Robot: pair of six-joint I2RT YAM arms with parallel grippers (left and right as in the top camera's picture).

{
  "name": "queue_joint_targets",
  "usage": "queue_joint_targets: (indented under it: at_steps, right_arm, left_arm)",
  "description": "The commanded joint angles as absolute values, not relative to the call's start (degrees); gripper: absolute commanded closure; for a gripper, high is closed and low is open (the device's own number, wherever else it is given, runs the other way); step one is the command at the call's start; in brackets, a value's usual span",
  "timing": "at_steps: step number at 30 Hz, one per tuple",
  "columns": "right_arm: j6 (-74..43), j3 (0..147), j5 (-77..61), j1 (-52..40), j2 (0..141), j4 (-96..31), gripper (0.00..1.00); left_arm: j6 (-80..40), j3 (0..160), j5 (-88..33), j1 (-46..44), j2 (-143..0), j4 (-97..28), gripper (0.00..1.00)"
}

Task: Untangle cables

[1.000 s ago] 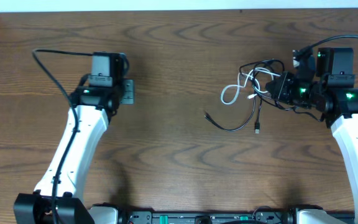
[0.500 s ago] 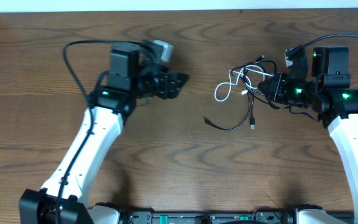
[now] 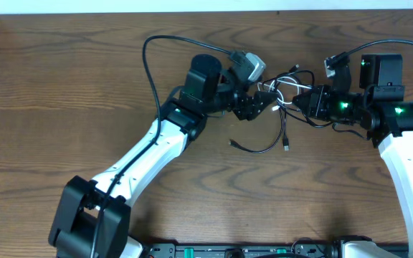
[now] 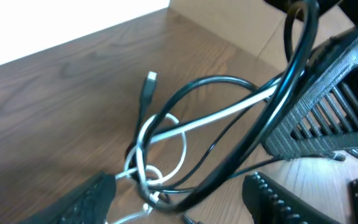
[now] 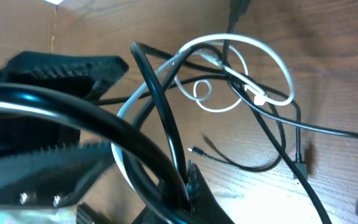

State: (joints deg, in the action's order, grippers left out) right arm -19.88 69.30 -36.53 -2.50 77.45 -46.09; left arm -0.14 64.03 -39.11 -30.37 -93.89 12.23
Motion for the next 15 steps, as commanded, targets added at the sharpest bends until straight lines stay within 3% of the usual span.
queue_joint_targets:
  at_steps: [1,2,3,9,15]
  right_arm:
    - [-18.59,69.69,-39.38,-2.83,77.25,-46.17,0.99]
    - [-18.59,69.69,-39.40,-2.85,77.25,-46.19,0.99]
    - [-18.59,69.69,-39.40,-2.83,77.25,-46.30,0.99]
    - [-16.69,69.67,-39.35,-2.83,77.25,-48.62,0.99]
    - [-14.26,69.67,-38.39,-2.61,77.25,-50.41,0.99]
  left_arm:
    - [-0.27,64.49,-36.80,-30.24,-94.52,14.81,0.62]
    - [-0.30,64.49,-35.38,-30.02,-94.52,15.29,0.81]
    - [-0.80,64.49,-33.65,-29.69,-94.52,15.79,0.92]
    - [-10.52,64.51,-18.00,-24.84,-94.11,15.51,0.92]
    - [-11.05,64.51,-10.31,-18.37,-94.02,7.16,0.92]
